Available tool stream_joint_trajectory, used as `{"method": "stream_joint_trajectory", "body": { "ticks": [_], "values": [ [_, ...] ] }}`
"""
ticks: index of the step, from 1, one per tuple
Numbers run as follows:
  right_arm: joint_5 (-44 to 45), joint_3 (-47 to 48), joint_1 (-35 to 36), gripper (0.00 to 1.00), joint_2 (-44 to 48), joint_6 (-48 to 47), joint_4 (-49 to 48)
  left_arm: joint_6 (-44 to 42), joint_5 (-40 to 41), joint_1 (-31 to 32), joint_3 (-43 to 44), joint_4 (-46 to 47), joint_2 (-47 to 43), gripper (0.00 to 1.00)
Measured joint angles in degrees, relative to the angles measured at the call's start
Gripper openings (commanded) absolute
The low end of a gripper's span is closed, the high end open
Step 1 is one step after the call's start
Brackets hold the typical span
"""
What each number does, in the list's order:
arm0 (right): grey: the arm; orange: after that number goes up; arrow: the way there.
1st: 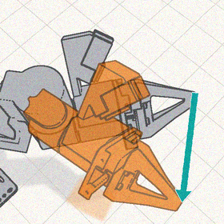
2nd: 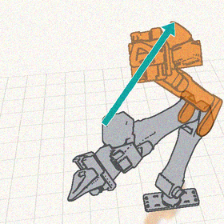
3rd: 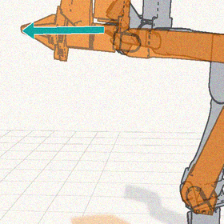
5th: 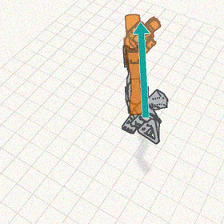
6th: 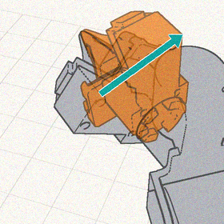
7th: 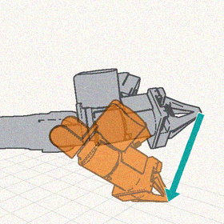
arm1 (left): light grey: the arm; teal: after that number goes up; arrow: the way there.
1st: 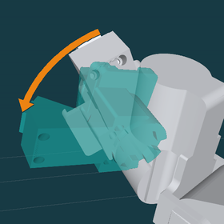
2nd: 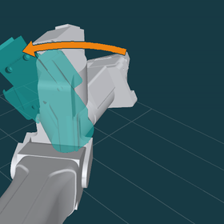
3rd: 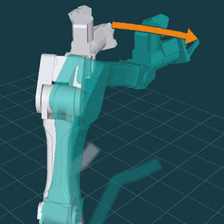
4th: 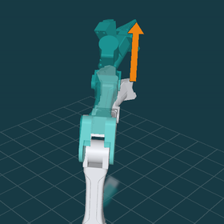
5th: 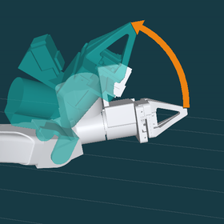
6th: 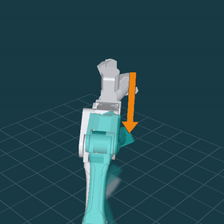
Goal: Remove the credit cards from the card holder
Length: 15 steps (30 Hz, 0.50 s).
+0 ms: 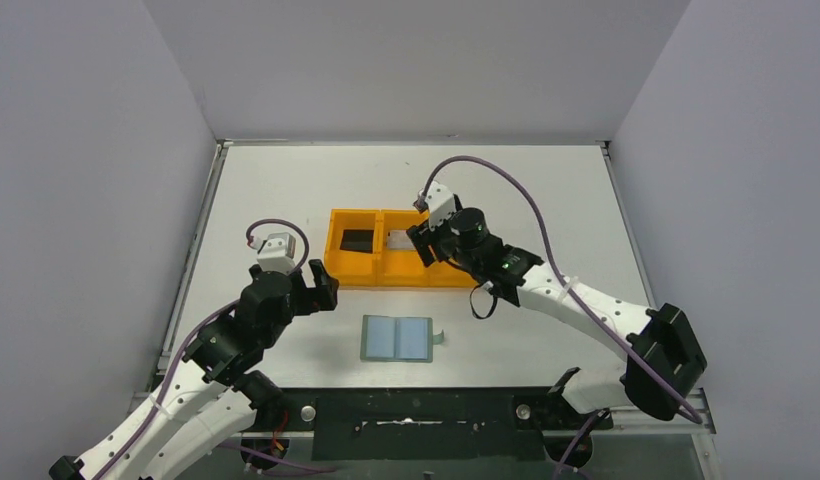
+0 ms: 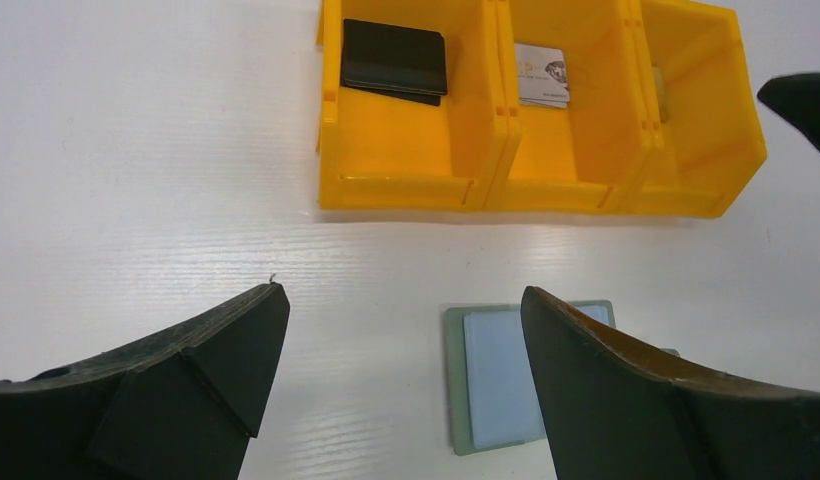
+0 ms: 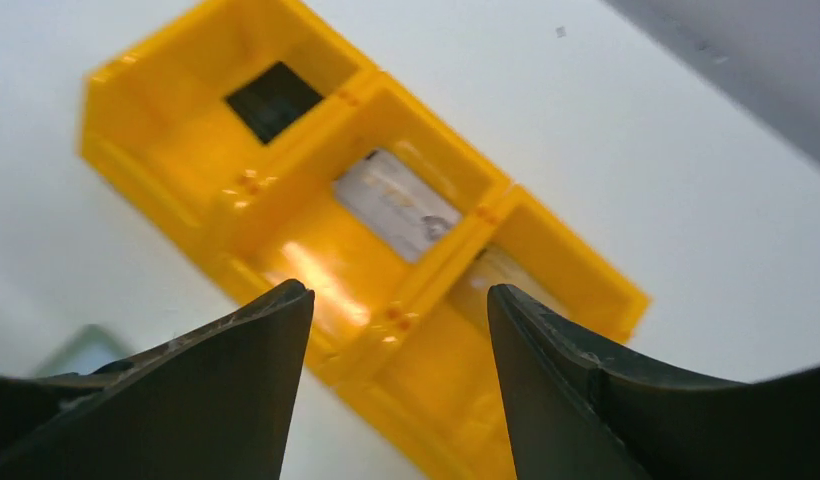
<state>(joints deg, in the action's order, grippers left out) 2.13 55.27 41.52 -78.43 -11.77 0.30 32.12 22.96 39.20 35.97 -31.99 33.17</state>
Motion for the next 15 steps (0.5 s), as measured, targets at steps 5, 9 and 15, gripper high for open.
{"method": "stream_joint_trajectory", "body": {
  "ticks": [5, 9, 15],
  "values": [
    [1.4, -1.6, 5.1, 0.61, 1.6, 31.5, 3.2, 0.0, 0.1, 0.0, 0.0, 0.0, -0.1, 0.88],
    [3.5, -4.6, 6.9, 0.62, 0.0, 50.3, 7.9, 0.2, 0.9, -0.2, 0.0, 0.0, -0.3, 0.88],
    [10.4, -3.6, 19.9, 0.69, -7.2, 67.0, 16.1, 0.7, 3.0, -0.8, 0.0, -0.4, -0.5, 0.88]
  ]
}}
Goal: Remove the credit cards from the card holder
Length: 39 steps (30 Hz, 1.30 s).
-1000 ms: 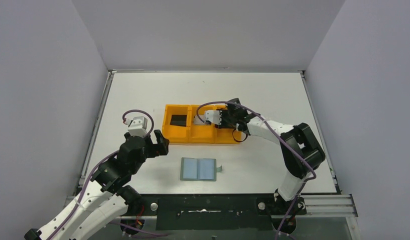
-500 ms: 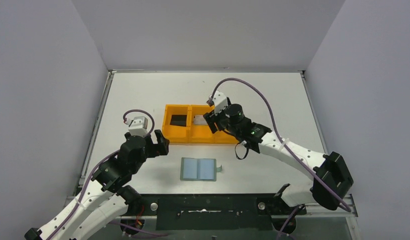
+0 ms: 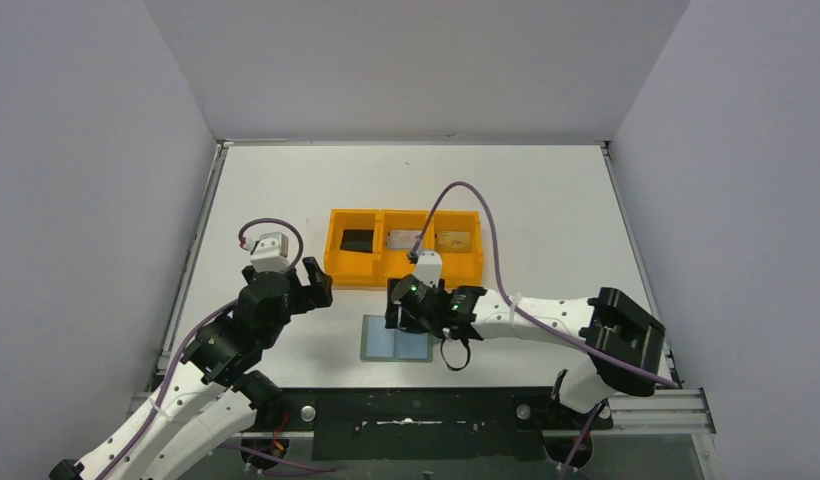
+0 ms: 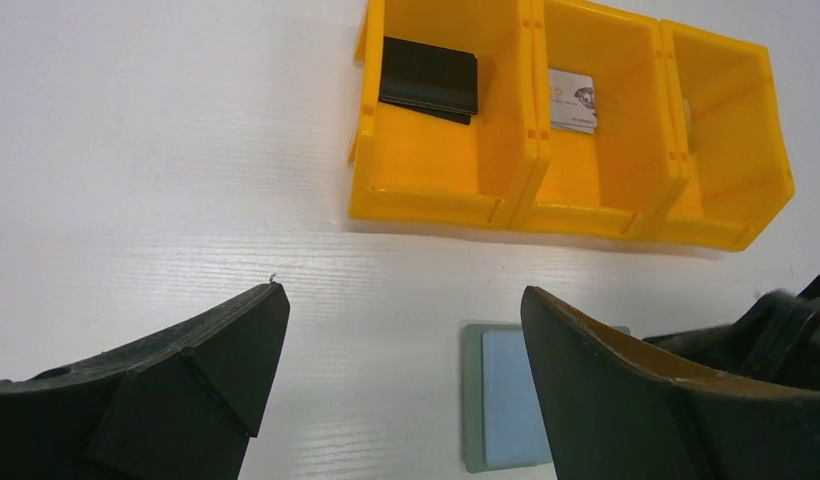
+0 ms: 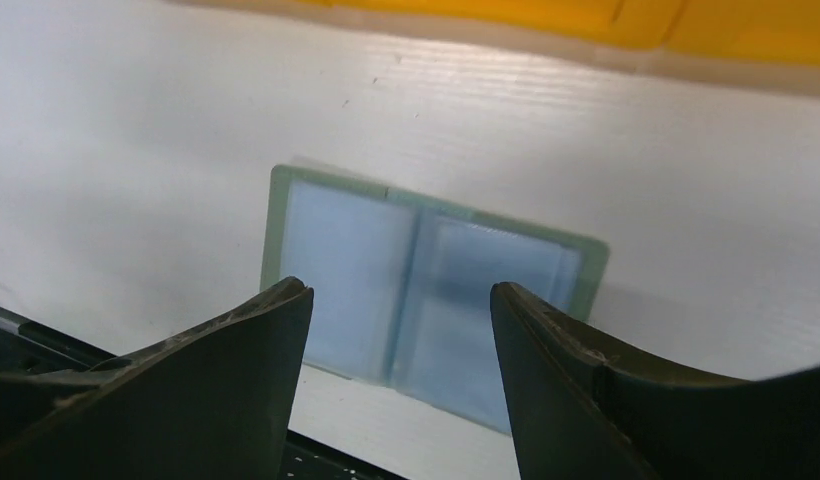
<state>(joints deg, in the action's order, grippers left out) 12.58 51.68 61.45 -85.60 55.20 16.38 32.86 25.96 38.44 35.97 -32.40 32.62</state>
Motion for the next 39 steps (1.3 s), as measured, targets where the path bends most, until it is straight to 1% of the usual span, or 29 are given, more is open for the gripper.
{"method": "stream_joint_trajectory", "body": {
  "ticks": [2, 4, 7, 12, 14, 16, 23, 25, 32, 36, 39],
  "values": [
    [2.5, 2.8, 4.1, 0.72, -3.1, 3.1, 3.4, 0.2, 0.6, -0.1, 0.0, -0.4, 0.0, 0.88],
    [4.5, 6.1, 7.0, 0.72, -6.4, 5.0, 5.8, 0.5, 1.0, -0.2, 0.0, -0.8, -0.1, 0.88],
    [7.1, 11.8, 9.6, 0.73, -11.2, 7.1, 8.6, 1.0, 1.6, -0.4, 0.0, -1.1, -0.3, 0.88],
    [9.5, 17.6, 11.0, 0.74, -16.5, 9.2, 12.1, 1.4, 2.5, -0.6, 0.0, -1.6, -1.3, 0.88],
    [9.8, 17.8, 11.1, 0.74, -17.5, 9.7, 12.9, 1.4, 2.8, -0.7, 0.0, -1.6, -1.8, 0.88],
    [9.8, 17.9, 11.3, 0.77, -18.3, 10.1, 13.7, 1.5, 2.8, -0.7, 0.0, -1.7, -2.1, 0.88],
    [7.7, 18.3, 11.3, 0.77, -22.3, 9.4, 13.3, 1.5, 2.9, -0.7, 0.0, -1.7, -2.1, 0.88],
    [7.4, 19.0, 11.3, 0.75, -22.8, 9.5, 13.6, 1.5, 2.9, -0.7, 0.0, -1.7, -2.1, 0.88],
    [8.7, 22.9, 11.3, 0.54, -25.5, 10.4, 19.2, 1.5, 3.0, -0.7, 0.0, -1.7, -2.1, 0.88],
    [9.2, 23.4, 11.3, 0.51, -25.7, 11.6, 20.1, 1.4, 2.9, -0.7, 0.0, -1.7, -2.1, 0.88],
    [9.3, 23.3, 11.3, 0.45, -25.7, 11.8, 20.0, 1.4, 3.0, -0.7, 0.0, -1.7, -1.9, 0.88]
  ]
}}
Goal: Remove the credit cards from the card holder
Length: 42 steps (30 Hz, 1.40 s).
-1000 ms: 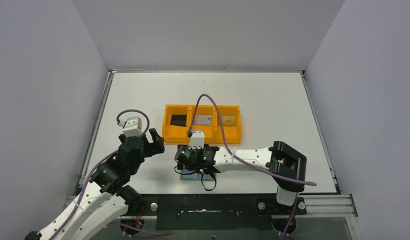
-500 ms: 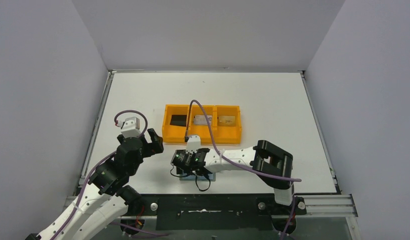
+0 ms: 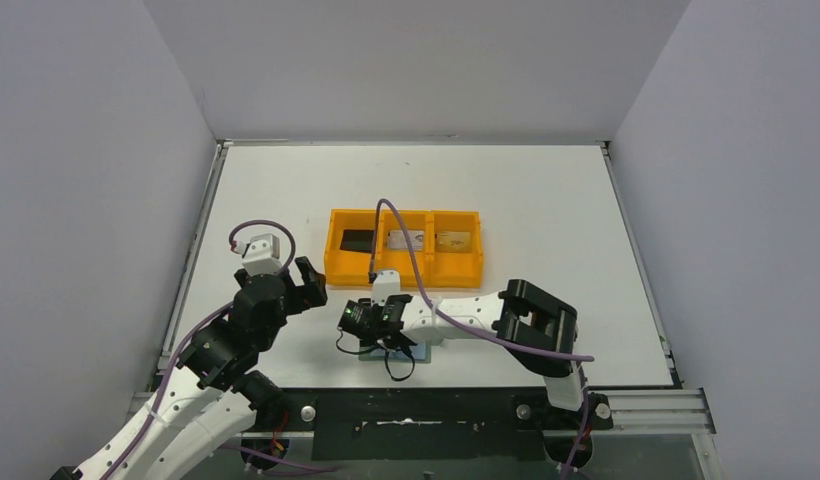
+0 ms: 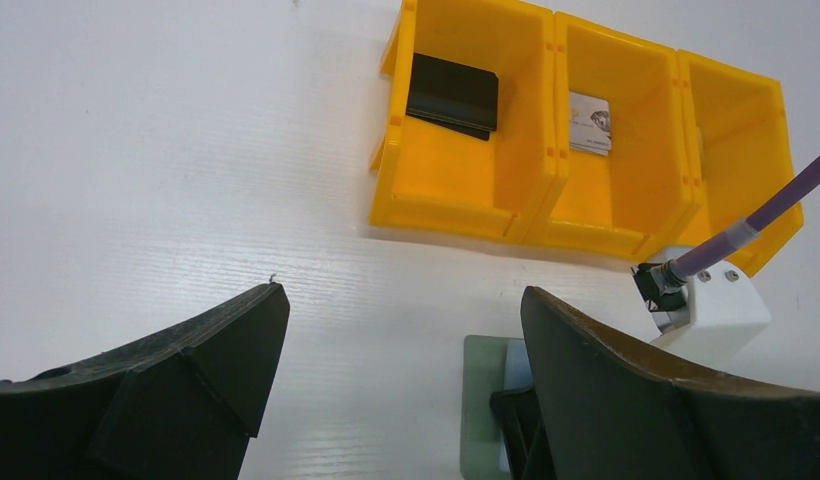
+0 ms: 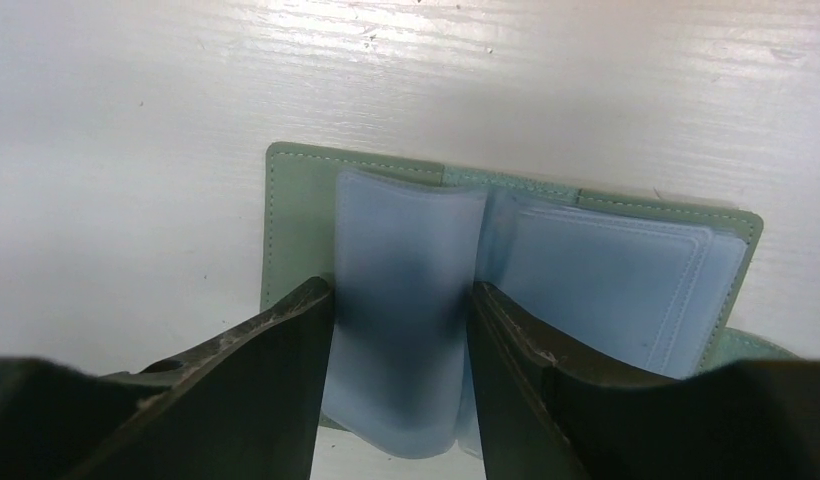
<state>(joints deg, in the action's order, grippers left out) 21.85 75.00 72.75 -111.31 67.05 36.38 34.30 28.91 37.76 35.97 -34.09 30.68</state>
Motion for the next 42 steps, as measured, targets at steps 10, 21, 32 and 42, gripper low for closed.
{"method": "stream_joint_trajectory", "body": {
  "ticks": [10, 21, 32, 42],
  "values": [
    [-4.2, -10.1, -2.6, 0.42, 6.6, -0.5, -10.0, 0.0, 0.0, 0.0, 0.0, 0.0, 0.2, 0.88],
    [-2.8, -10.1, -2.5, 0.67, 10.1, -2.2, -8.6, 0.0, -0.9, 0.0, 0.0, 0.0, 1.4, 0.88],
    [5.1, -16.6, -2.5, 0.97, 21.0, 1.8, -2.3, -0.1, -2.6, 0.0, 0.0, 0.1, 4.2, 0.89],
    [15.7, -21.8, -9.4, 1.00, 38.8, -2.0, 4.5, 1.3, 1.2, 0.0, 1.6, -1.4, 10.2, 0.89]
  ]
}}
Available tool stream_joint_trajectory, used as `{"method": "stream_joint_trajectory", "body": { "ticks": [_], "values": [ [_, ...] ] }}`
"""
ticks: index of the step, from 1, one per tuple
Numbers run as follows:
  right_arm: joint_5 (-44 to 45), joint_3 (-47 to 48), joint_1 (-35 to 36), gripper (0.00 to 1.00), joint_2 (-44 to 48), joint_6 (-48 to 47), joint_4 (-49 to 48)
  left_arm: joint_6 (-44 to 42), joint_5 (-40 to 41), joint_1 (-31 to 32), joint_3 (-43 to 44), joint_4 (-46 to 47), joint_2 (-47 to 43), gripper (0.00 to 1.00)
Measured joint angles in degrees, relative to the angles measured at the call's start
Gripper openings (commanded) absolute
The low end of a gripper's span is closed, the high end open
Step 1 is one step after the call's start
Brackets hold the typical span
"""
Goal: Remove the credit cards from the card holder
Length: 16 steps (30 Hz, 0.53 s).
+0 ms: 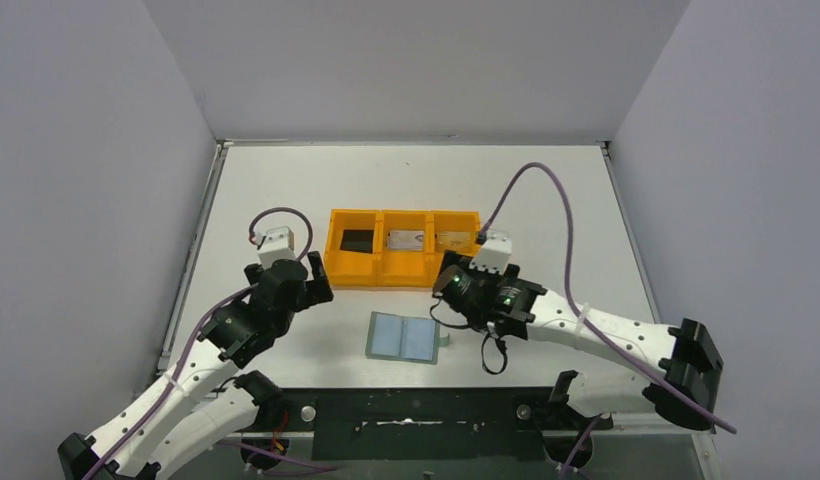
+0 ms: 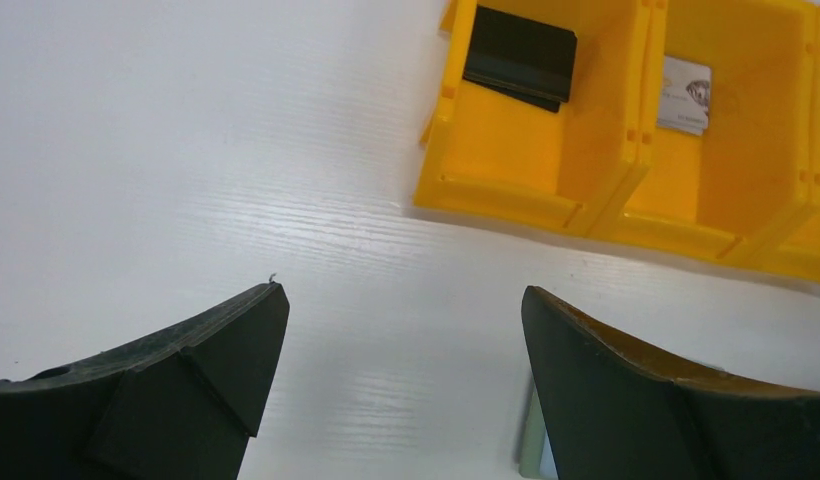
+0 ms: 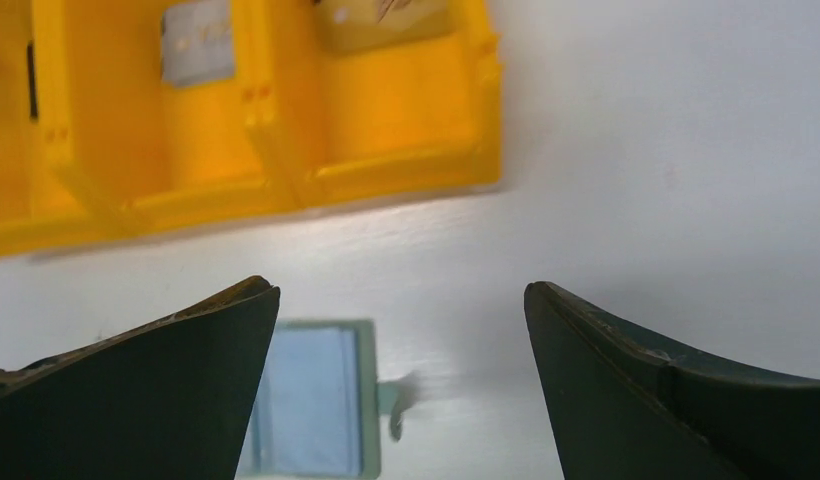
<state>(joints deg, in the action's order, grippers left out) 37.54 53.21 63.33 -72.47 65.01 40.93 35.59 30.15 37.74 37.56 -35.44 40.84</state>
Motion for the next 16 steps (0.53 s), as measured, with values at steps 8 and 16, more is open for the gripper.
{"method": "stream_joint_trajectory", "body": {
  "ticks": [8, 16],
  "values": [
    [8.0, -1.3, -10.8, 0.98, 15.8, -14.3, 0.2, 3.1, 10.6, 0.0, 10.8, -6.5, 1.0, 0.89],
    [10.3, -2.4, -10.8, 0.98, 31.5, -28.5, -9.7, 3.5, 18.4, 0.0, 17.1, -9.5, -1.5, 0.89]
  ]
}}
